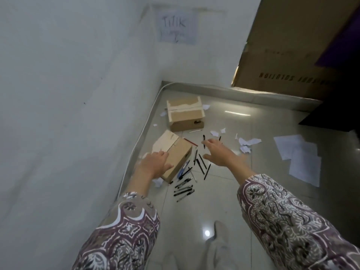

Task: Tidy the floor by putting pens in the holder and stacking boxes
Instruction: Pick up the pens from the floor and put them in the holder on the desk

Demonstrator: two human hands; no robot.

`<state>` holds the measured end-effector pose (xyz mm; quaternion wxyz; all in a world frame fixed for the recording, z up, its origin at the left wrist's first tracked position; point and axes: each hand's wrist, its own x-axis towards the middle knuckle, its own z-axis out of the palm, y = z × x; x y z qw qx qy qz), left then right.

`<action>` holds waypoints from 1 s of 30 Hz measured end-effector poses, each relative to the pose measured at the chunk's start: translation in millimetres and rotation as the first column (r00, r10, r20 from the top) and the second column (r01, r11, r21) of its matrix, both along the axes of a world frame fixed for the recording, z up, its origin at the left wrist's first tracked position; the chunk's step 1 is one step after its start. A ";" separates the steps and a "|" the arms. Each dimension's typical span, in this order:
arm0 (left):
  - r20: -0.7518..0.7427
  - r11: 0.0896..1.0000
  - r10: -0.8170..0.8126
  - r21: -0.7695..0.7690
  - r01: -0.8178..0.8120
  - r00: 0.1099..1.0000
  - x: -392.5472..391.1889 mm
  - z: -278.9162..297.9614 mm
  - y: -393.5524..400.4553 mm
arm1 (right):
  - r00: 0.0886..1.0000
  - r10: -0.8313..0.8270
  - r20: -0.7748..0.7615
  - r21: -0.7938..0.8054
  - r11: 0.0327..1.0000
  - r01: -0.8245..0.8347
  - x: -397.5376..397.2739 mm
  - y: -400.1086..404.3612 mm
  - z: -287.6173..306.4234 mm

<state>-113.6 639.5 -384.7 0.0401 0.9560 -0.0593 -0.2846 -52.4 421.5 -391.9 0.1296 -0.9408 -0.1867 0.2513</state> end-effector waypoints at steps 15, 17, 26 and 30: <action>-0.140 0.937 0.346 0.005 -0.349 0.928 -16.7 -273.7 -65.1 | 0.939 0.266 -0.218 -0.036 0.959 -0.280 38.5 13.6 -280.1; -0.147 0.931 0.361 0.012 -0.364 0.921 -21.7 -328.5 -77.6 | 0.930 0.291 -0.224 -0.033 0.952 -0.305 35.8 13.1 -334.7; -0.018 0.942 0.332 0.062 -0.331 0.943 -37.7 -542.4 -96.2 | 0.885 0.427 -0.184 -0.008 0.900 -0.436 39.1 15.1 -526.8; 0.104 0.946 0.310 0.062 -0.318 0.945 -34.3 -627.3 -94.9 | 0.784 0.612 -0.102 -0.086 0.780 -0.620 48.5 21.6 -584.7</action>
